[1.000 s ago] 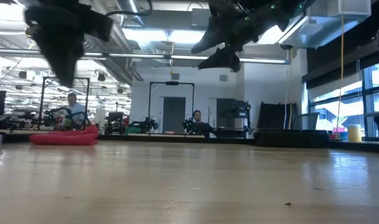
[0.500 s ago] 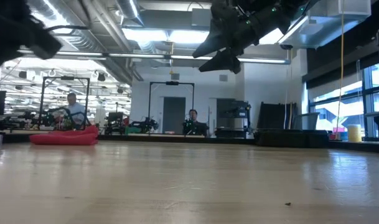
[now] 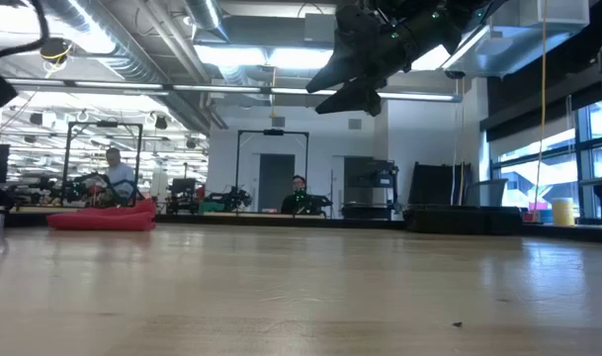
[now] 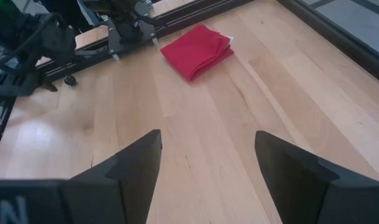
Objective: Pick and placing Produce into tupperware
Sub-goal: Put the black cherry into the black bin
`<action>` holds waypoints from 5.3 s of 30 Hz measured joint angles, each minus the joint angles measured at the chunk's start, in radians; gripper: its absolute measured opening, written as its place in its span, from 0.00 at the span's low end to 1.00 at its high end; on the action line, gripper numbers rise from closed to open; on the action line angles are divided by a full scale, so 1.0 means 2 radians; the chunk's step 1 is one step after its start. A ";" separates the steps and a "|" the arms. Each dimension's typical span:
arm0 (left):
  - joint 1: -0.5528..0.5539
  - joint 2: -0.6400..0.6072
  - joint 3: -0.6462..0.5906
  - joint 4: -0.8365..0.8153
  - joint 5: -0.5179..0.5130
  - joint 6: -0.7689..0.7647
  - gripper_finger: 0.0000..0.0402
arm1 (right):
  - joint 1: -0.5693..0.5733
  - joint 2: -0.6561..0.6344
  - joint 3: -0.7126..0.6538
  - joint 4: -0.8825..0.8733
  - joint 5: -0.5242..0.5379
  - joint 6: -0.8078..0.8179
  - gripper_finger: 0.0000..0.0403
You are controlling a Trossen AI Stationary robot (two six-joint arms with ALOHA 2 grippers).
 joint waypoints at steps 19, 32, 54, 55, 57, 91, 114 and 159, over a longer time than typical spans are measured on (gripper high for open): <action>-0.024 0.000 -0.115 0.163 0.055 -0.059 0.72 | 0.000 0.000 0.000 0.000 0.000 0.000 0.64; -0.024 -0.001 -0.121 0.168 0.051 -0.038 0.72 | 0.000 0.000 0.000 0.000 0.000 -0.002 0.64; -0.024 0.000 -0.121 0.161 0.025 -0.012 0.41 | 0.000 0.000 0.000 0.000 0.000 -0.002 0.64; -0.024 0.000 -0.121 0.161 0.024 -0.012 0.39 | 0.000 0.000 0.000 0.000 0.000 -0.002 0.64; -0.024 0.000 -0.121 0.161 0.023 -0.012 0.36 | 0.000 0.000 0.000 0.000 0.000 -0.002 0.64; 0.163 -0.037 -0.123 0.299 -0.003 0.358 0.22 | 0.000 0.000 0.000 -0.018 -0.030 0.047 0.64; 0.379 -0.056 -0.122 0.628 0.001 0.770 0.27 | 0.089 0.123 0.000 0.108 -0.015 -0.018 0.64; 0.410 -0.056 -0.122 0.632 0.008 0.852 0.27 | 0.105 0.212 0.074 0.134 -0.024 -0.075 0.01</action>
